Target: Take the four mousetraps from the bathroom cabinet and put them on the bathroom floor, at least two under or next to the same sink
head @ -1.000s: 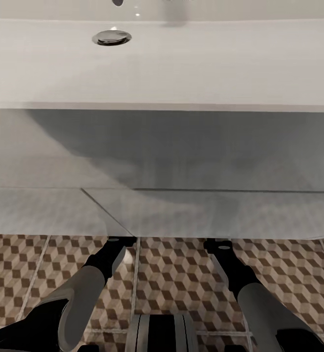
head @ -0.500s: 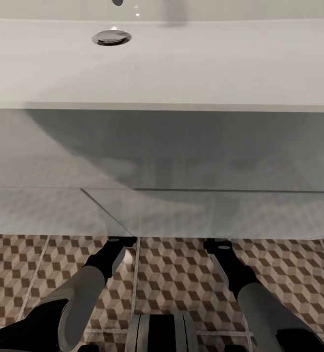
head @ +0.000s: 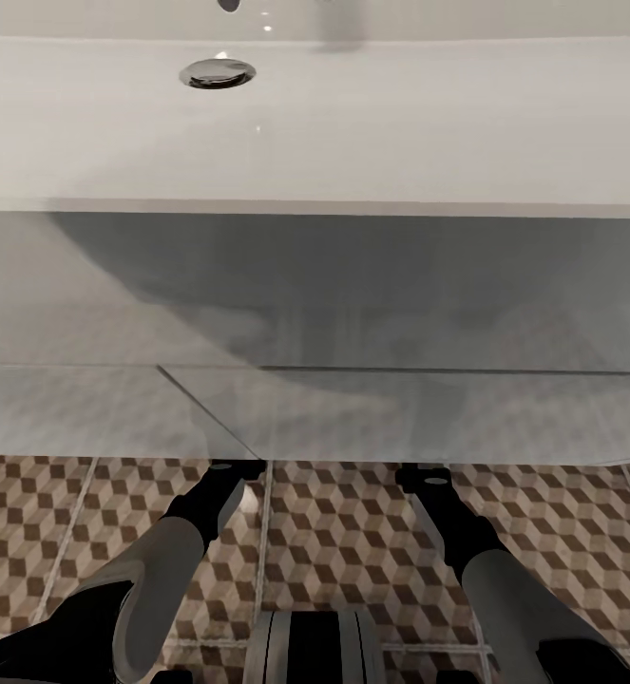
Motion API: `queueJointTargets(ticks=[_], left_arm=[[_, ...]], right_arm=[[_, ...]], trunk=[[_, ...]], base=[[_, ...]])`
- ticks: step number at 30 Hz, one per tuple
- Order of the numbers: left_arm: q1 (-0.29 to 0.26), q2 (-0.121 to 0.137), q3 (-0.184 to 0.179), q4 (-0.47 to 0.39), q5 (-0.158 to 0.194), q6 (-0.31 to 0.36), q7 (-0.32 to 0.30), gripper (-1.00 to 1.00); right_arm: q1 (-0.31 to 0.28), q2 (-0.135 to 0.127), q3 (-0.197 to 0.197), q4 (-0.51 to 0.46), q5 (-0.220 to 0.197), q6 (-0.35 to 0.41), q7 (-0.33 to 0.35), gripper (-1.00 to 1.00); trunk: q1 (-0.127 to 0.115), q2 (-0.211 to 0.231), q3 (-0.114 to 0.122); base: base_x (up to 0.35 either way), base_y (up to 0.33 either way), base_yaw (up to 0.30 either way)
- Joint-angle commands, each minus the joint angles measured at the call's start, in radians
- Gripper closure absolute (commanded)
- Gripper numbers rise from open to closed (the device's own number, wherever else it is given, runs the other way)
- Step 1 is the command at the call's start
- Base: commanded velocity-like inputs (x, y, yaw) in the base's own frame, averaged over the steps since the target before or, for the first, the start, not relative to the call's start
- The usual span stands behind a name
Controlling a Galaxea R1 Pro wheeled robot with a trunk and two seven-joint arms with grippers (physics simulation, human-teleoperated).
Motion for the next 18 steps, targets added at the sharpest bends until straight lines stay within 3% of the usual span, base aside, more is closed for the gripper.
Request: queueJointTargets(ticks=[1, 6, 18], left_arm=[[0.000, -0.001, 0.005, -0.002, -0.011, 0.005, 0.000, 1.00], [0.001, -0.001, 0.034, 0.027, -0.014, 0.013, 0.000, 1.00], [0.001, -0.001, 0.017, 0.028, -0.009, 0.000, -0.003, 1.00]], right_arm=[[0.000, 0.000, 0.004, -0.002, -0.001, 0.007, -0.003, 1.00], [-0.028, 0.028, -0.002, 0.026, -0.010, -0.017, 0.001, 1.00], [-0.030, 0.058, -0.003, -0.019, -0.011, -0.059, -0.044, 1.00]], trunk=[[0.000, 0.000, -0.001], [0.000, 0.000, -0.001], [0.000, 0.000, -0.001]], base=[[0.000, 0.000, 0.000], [0.000, 0.000, 0.000], [0.000, 0.000, 0.000]])
